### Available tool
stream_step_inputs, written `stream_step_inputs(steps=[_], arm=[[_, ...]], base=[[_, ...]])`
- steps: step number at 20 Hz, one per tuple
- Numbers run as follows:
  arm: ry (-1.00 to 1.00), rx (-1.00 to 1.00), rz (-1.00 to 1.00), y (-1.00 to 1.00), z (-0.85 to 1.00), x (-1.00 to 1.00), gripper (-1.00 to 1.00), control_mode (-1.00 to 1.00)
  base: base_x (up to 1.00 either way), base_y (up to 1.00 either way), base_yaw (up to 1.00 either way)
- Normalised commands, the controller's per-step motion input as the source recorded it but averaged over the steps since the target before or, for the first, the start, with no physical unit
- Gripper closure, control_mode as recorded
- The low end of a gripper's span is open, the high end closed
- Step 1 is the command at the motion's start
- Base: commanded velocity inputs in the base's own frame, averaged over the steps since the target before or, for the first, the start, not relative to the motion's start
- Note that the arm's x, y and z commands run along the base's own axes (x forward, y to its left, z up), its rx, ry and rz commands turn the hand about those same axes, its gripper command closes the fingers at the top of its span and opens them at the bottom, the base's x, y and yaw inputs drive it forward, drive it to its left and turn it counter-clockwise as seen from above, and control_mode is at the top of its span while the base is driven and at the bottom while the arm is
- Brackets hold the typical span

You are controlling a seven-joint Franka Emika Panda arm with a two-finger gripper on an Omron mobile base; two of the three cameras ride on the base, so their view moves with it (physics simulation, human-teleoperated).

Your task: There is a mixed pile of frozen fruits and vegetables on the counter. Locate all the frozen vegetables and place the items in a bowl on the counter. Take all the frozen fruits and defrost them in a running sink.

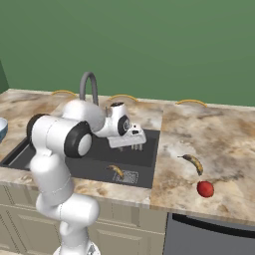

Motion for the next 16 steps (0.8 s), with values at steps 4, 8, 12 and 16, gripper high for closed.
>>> stream_step_inputs(steps=[4, 8, 12, 16], arm=[[-0.15, -0.03, -0.08, -0.44, 0.68, -0.20, -1.00, -1.00], [-0.01, -0.02, -0.05, -0.53, 0.87, -0.01, -1.00, -1.00], [0.01, 0.00, -0.05, -0.66, 0.60, 0.00, -1.00, -1.00], [0.00, 0.00, -0.05, -0.74, 0.32, -0.01, -1.00, -1.00]], base=[[0.00, 0.00, 0.00], [0.00, 0.00, 0.00], [0.00, 0.00, 0.00], [0.00, 0.00, 0.00]])
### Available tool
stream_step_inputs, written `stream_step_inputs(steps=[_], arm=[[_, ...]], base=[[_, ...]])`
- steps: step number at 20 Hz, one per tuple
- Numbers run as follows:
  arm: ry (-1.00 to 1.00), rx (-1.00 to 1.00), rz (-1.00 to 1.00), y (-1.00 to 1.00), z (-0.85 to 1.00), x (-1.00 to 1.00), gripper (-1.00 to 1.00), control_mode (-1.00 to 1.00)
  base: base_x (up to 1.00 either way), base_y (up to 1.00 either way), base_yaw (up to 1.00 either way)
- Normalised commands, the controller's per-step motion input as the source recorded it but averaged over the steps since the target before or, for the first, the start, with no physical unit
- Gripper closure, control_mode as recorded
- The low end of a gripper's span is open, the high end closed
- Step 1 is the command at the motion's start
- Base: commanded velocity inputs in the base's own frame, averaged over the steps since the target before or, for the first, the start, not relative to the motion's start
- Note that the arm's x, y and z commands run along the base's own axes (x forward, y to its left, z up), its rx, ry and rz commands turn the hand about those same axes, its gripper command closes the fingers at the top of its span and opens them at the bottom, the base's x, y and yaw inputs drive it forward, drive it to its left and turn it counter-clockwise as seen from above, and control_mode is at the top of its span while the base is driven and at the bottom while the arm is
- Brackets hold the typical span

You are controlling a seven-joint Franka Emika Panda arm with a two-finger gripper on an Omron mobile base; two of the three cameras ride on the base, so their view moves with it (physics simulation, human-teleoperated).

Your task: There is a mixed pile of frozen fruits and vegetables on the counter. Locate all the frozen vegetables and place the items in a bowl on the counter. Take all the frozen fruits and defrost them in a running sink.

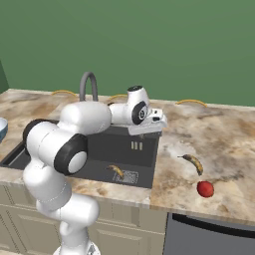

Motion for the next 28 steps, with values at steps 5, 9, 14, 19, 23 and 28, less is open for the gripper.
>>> stream_step_inputs(steps=[5, 9, 14, 19, 23, 28], arm=[[0.00, 0.02, -0.07, -0.84, 0.07, -0.22, -1.00, -1.00], [0.00, 0.03, -0.07, -0.82, 0.00, -0.39, -1.00, -1.00], [0.07, 0.06, 0.03, -0.56, -0.04, 0.04, -1.00, -1.00], [0.00, 0.11, 0.16, -0.67, -0.13, 0.36, -1.00, -1.00], [0.00, 0.12, 0.13, -0.61, -0.29, 0.28, -1.00, -1.00], [0.02, 0.07, 0.13, 0.00, -0.30, 0.14, -1.00, -1.00]], base=[[0.00, 0.00, 0.00], [0.00, 0.00, 0.00], [0.00, 0.00, 0.00], [0.00, 0.00, 0.00], [0.00, 0.00, 0.00], [0.00, 0.00, 0.00]])
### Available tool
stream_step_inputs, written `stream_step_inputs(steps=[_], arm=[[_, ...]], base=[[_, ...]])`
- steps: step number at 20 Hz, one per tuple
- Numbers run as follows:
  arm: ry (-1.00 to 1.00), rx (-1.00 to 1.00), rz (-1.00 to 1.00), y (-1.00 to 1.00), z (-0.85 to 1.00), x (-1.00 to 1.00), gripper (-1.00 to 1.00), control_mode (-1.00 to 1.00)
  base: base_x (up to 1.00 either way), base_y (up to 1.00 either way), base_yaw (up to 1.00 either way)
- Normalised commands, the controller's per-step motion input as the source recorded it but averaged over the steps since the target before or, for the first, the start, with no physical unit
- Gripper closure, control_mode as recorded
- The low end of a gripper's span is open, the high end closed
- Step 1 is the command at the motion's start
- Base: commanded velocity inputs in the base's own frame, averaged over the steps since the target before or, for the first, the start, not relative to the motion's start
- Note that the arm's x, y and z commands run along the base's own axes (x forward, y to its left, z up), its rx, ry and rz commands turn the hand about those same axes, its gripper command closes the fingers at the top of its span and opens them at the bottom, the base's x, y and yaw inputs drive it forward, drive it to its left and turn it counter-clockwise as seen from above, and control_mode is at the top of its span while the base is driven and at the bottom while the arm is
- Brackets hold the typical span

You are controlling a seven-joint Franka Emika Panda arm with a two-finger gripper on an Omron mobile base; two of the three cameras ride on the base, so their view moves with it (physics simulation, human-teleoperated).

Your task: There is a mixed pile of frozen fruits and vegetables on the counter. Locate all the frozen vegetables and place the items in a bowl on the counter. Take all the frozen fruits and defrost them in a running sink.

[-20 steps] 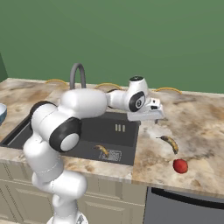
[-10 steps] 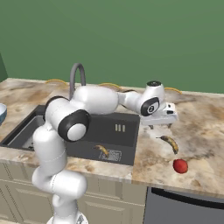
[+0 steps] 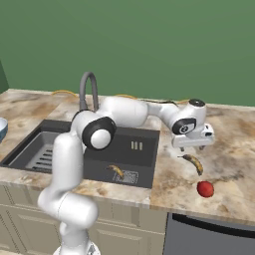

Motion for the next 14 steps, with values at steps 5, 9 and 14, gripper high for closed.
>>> stream_step_inputs(steps=[5, 9, 14], arm=[[-0.01, 0.01, 0.10, -0.03, -0.52, 0.27, -1.00, -1.00], [-0.01, -0.02, 0.09, -0.03, -0.57, 0.28, -1.00, -1.00], [-0.02, -0.02, 0.06, -0.02, -0.45, 0.26, -1.00, -1.00]], base=[[0.00, 0.00, 0.00], [0.00, 0.00, 0.00], [0.00, 0.00, 0.00]])
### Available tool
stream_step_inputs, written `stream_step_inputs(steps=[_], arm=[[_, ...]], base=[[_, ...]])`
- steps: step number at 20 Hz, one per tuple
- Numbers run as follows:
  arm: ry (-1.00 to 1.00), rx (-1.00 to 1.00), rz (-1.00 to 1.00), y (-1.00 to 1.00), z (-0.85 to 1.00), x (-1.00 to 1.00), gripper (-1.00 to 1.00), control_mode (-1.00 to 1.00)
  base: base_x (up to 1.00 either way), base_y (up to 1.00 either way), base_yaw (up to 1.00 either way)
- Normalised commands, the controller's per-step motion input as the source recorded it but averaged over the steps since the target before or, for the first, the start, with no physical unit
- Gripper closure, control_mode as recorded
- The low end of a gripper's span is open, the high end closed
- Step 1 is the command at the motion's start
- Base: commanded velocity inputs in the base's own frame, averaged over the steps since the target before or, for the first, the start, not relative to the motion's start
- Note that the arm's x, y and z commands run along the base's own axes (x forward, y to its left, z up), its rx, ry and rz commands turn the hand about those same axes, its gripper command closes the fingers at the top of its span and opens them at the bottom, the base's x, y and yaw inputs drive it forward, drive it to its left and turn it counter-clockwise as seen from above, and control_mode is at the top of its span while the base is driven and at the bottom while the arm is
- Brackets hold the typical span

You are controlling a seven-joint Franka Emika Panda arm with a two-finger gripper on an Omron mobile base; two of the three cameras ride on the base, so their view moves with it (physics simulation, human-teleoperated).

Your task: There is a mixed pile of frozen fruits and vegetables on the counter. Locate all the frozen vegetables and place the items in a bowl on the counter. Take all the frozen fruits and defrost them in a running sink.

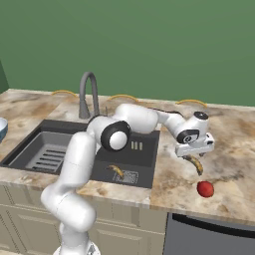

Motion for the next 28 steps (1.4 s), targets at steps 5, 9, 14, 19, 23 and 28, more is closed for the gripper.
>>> stream_step_inputs(steps=[5, 9, 14, 19, 23, 28], arm=[[-0.03, 0.01, 0.05, 0.00, -0.31, 0.10, -1.00, -1.00], [-0.01, 0.03, 0.05, 0.00, -0.27, 0.03, 1.00, -1.00], [0.00, 0.02, 0.04, 0.00, -0.12, 0.01, 1.00, -1.00], [0.03, -0.01, 0.01, 0.05, 0.14, -0.09, 1.00, -1.00], [0.00, -0.11, 0.04, 0.53, 0.79, -0.14, 1.00, -1.00], [-0.08, 0.00, 0.06, 0.67, 0.30, -0.07, 1.00, -1.00]], base=[[0.00, 0.00, 0.00], [0.00, 0.00, 0.00], [0.00, 0.00, 0.00], [0.00, 0.00, 0.00], [0.00, 0.00, 0.00], [0.00, 0.00, 0.00]])
